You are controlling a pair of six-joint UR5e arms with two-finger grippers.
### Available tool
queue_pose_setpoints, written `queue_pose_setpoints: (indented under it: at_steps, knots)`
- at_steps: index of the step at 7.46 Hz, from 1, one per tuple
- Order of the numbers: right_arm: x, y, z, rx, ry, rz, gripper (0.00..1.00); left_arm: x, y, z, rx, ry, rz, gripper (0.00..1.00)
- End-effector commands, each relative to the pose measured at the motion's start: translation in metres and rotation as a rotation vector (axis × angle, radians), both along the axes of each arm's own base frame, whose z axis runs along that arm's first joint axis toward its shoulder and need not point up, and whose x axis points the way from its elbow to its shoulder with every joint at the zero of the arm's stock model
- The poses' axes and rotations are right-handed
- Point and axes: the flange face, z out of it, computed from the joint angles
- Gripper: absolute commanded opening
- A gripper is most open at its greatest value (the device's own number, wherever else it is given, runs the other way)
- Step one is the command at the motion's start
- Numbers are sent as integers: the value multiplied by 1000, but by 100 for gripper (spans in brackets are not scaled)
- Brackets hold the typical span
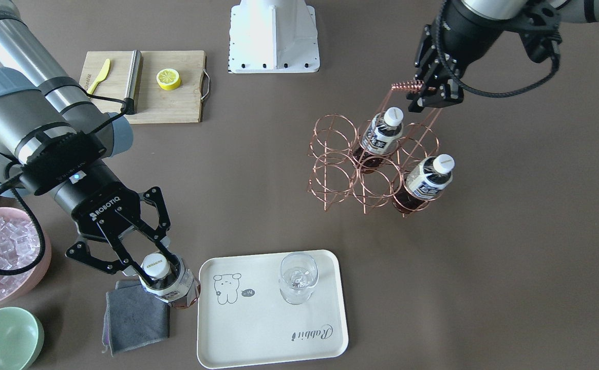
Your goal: Take tea from basket to plate
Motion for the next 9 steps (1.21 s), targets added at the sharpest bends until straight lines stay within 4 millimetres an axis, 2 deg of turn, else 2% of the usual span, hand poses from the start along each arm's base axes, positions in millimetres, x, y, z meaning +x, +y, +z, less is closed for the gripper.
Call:
queue_pose_setpoints:
  at_steps: [1,2,3,4,5,6,8,9]
  knots:
    - [-60,12,26,-29,-22,49,0,-74,-48,71,-6,-72,0,0]
    - [-73,17,31,-36,-23,53,0,-117,-72,98,-64,-86,-59,0]
    - [-81,15,33,-33,-36,67,0,-145,-91,117,-114,-97,-103,0]
    - [-83,11,35,-32,-46,82,0,-161,-104,138,-157,-112,-123,0]
    - [-83,10,36,-34,-49,93,0,-191,-110,153,-107,-119,-92,0]
    - [-87,13,36,-36,-53,101,0,-202,-120,175,-87,-127,-31,0]
    - [-97,21,39,-38,-61,109,0,-223,-147,236,-109,-135,-2,0]
    - [-101,25,40,-37,-69,110,0,-221,-158,257,-115,-142,3,0]
